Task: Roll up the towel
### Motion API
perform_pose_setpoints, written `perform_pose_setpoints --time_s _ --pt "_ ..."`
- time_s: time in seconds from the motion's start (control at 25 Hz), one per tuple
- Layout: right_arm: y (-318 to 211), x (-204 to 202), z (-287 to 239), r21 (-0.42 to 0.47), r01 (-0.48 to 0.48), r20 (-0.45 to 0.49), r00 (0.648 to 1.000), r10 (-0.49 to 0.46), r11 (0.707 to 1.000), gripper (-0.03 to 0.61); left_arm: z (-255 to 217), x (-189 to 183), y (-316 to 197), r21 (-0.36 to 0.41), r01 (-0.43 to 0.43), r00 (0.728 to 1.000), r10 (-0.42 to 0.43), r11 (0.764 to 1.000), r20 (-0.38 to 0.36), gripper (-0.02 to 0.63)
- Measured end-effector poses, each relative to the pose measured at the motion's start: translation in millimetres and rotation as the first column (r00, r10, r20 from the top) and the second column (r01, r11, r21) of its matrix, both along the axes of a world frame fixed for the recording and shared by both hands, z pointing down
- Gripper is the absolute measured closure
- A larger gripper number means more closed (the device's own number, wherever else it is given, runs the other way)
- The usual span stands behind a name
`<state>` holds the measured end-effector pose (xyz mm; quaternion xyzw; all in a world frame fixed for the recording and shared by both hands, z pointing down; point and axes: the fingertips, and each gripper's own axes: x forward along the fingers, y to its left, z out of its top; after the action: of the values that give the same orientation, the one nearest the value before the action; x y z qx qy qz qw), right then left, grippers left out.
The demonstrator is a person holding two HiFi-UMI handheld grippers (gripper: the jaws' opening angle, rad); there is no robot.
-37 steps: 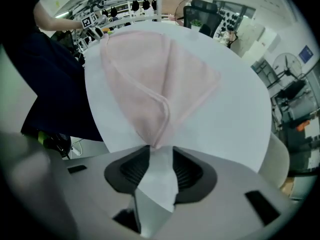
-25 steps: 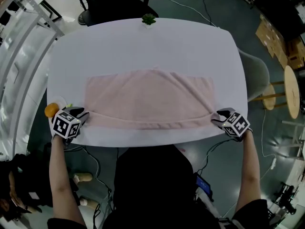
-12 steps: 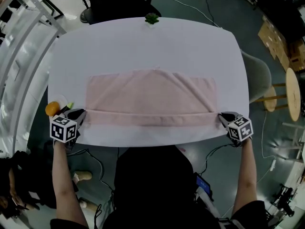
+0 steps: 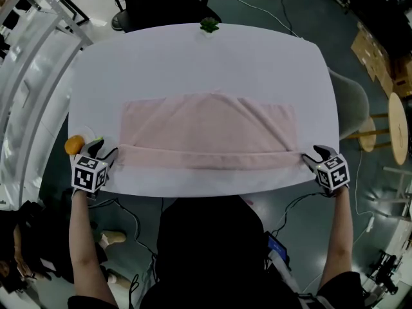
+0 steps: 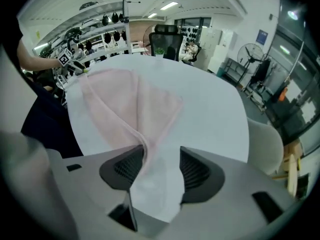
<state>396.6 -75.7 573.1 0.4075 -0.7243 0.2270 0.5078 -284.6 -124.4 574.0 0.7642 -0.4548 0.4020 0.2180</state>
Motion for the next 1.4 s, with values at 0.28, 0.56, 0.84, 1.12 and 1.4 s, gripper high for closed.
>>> perform_pose_setpoints --time_s 0.28,0.56,0.84,1.12,1.4 --pt "-0.2 -1.8 -37.4 0.056 0.097 -0.071 0.993 -0.093 0.994 0.311 -33.5 18.6 32.3 0.034 -0.239 0.97 0.237 0.97 0.054 0.377" --pt "49.6 -44.0 -13.6 -0.02 0.436 -0.224 0.875 -0.429 0.9 0.353 22.3 57.3 77.4 -0.139 -0.59 0.762 0.605 0.796 0.229 0.376" --pt "59.4 -48.1 42.4 -0.114 0.631 -0.381 0.685 -0.621 0.767 0.356 46.7 52.7 82.2 -0.233 -0.707 0.586 0.737 0.668 0.337 0.388" --pt "40.0 -30.5 41.8 -0.131 0.76 -0.621 0.438 -0.65 0.637 0.495 55.1 41.4 66.6 -0.308 -0.774 0.31 0.755 0.553 0.578 0.542" --pt "35.7 -33.7 27.8 -0.119 0.781 -0.702 0.371 -0.608 0.613 0.549 57.8 37.0 64.8 -0.288 -0.767 0.314 0.727 0.573 0.61 0.588"
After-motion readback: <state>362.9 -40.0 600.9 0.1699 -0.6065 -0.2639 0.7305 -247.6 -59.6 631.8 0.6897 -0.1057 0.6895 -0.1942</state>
